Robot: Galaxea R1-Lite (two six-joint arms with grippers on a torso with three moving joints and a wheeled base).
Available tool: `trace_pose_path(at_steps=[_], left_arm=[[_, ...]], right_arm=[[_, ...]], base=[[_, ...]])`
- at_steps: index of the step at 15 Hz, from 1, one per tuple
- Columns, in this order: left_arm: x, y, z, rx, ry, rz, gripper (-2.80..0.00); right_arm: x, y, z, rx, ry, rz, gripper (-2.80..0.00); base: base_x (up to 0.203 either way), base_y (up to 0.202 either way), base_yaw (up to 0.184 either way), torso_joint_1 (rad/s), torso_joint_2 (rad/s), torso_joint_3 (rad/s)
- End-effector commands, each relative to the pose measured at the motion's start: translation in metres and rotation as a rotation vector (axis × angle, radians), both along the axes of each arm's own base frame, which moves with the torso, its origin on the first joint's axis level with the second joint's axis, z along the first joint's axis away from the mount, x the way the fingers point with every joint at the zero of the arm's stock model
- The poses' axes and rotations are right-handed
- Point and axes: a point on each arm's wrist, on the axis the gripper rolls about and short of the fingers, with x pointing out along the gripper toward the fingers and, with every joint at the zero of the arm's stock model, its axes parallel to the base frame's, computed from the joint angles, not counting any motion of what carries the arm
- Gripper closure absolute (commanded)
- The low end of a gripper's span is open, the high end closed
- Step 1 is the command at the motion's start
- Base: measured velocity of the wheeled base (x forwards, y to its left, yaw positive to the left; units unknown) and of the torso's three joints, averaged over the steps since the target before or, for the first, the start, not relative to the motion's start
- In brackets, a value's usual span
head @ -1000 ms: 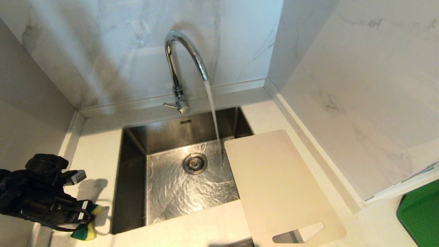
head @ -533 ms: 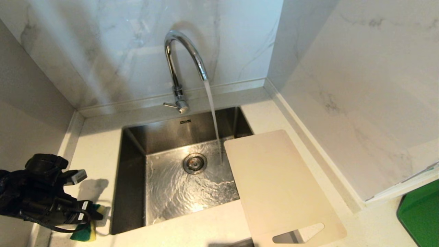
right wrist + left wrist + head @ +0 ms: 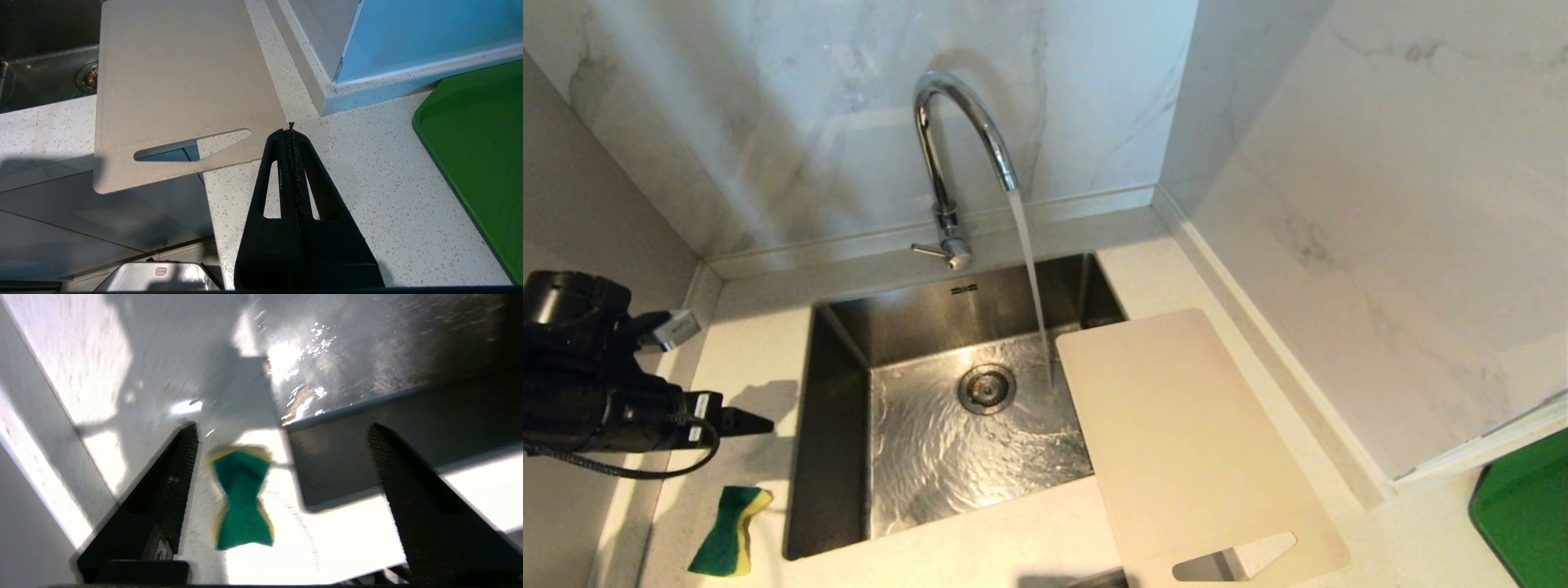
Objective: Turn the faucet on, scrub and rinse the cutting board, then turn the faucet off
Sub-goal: Turn off the tap
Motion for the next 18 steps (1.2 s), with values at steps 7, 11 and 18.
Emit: trace_pose_path(at_steps=[7, 11, 18], left_arm=[[0.024, -0.081, 0.07, -0.047, -0.034, -0.156, 0.0], [0.051, -0.124, 0.075, -0.082, -0.06, -0.161, 0.0], [0.105, -0.134, 0.059, -0.433, -0.197, -0.3, 0.0]], right_arm=[[0.0, 0.0, 0.0, 0.0, 0.0, 0.0, 0.0], [0.0, 0.0, 0.0, 0.0, -0.001, 0.0, 0.0], [0.0, 0.0, 0.0, -0.002, -0.001, 0.0, 0.0]], base=[[0.0, 0.0, 0.0, 0.0, 0.0, 0.0], [0.0, 0.0, 0.0, 0.0, 0.0, 0.0], [0.0, 0.0, 0.0, 0.0, 0.0, 0.0]])
